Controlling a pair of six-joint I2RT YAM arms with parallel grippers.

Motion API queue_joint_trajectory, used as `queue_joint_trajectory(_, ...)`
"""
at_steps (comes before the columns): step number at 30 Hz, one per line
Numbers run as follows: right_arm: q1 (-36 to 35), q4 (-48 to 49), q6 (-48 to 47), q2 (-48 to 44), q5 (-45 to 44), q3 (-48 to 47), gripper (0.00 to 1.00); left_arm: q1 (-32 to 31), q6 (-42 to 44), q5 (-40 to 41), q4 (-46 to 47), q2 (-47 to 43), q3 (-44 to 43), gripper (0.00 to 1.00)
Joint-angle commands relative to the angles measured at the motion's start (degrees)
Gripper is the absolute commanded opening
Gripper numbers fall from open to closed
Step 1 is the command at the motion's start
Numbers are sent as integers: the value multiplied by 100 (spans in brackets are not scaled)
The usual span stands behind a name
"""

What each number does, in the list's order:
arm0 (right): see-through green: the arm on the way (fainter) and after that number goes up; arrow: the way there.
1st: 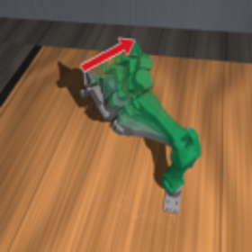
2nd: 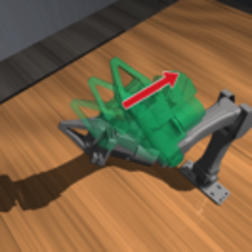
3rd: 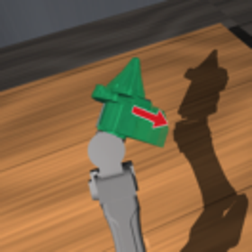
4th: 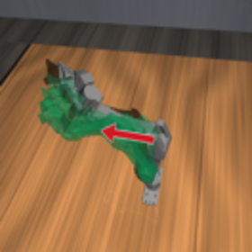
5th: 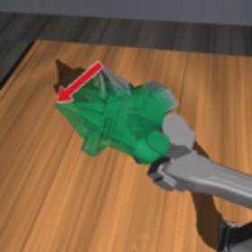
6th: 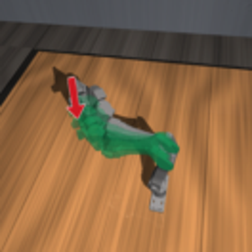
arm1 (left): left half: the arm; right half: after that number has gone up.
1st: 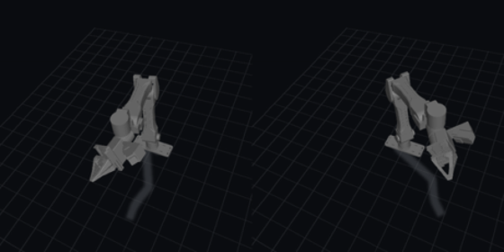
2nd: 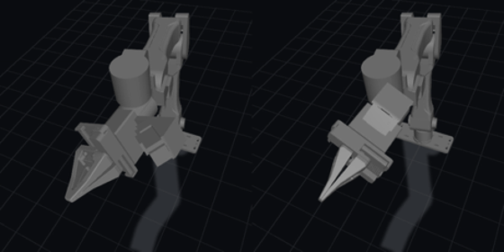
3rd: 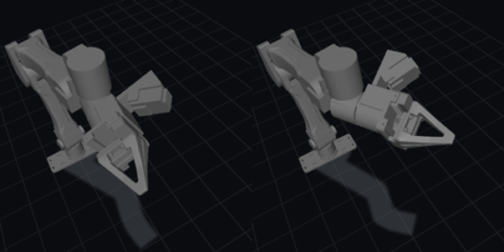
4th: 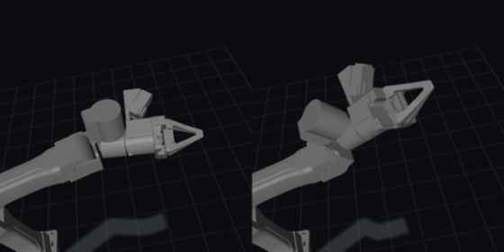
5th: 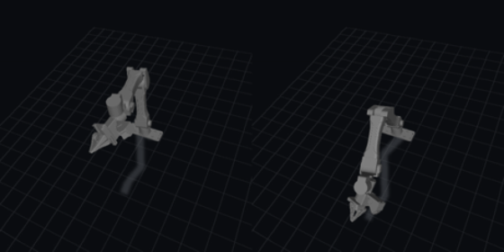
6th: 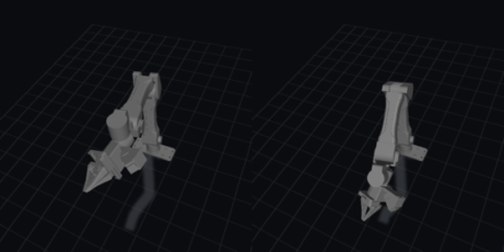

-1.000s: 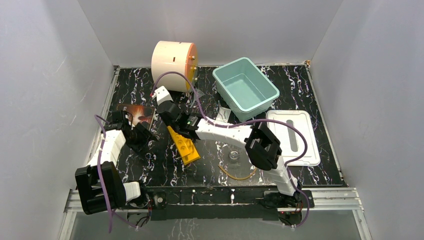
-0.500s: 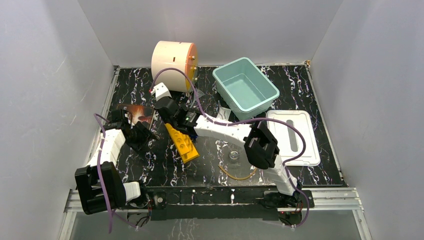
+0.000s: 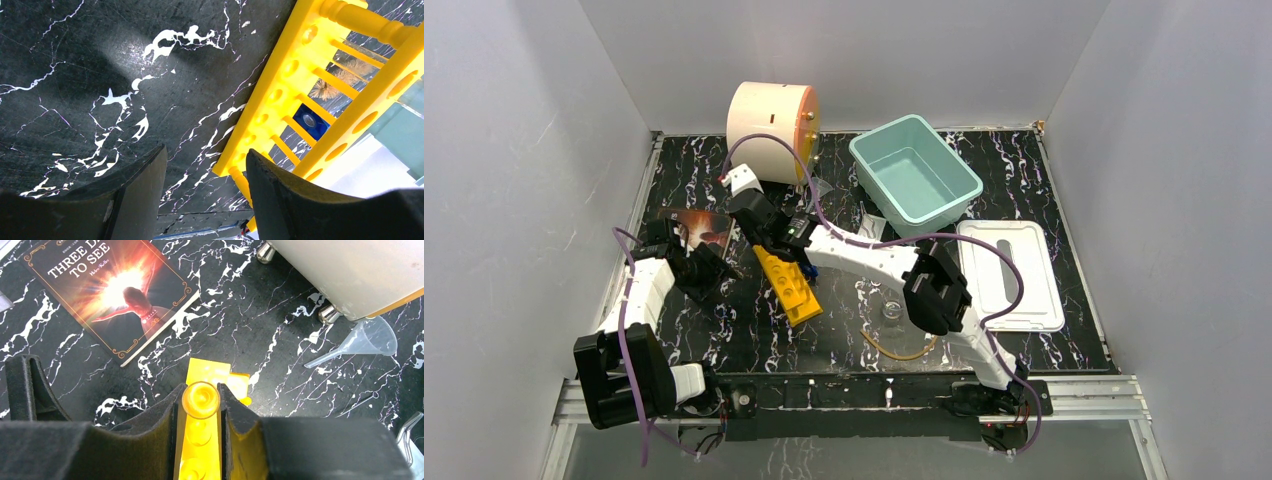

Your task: Organize the chemistry lab equipment

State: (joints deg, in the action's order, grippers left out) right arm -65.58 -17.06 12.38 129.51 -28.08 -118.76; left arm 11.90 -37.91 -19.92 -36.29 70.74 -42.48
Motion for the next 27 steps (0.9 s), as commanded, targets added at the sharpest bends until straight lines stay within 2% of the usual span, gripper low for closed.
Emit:
queue_joint_trajectory(1, 28, -107, 24, 39, -63, -298, 37, 49, 80, -160, -155, -121, -66, 57)
queue_joint_trajectory(8, 29, -408, 51, -62, 248, -674, 65, 49, 82, -158, -176, -104, -115, 58)
queue_joint_trajectory(16, 28, -762, 176, -592, 602, -816, 85, 49, 27, -115, -207, -182, -180, 63)
queue_joint_trajectory(22, 28, -584, 282, -1667, 919, 209, 89, 49, 16, -187, -307, -441, -218, 65)
queue_joint_trajectory(27, 28, -284, 578, -2951, 995, 1972, 88, 51, -28, -305, -467, -788, -160, 65)
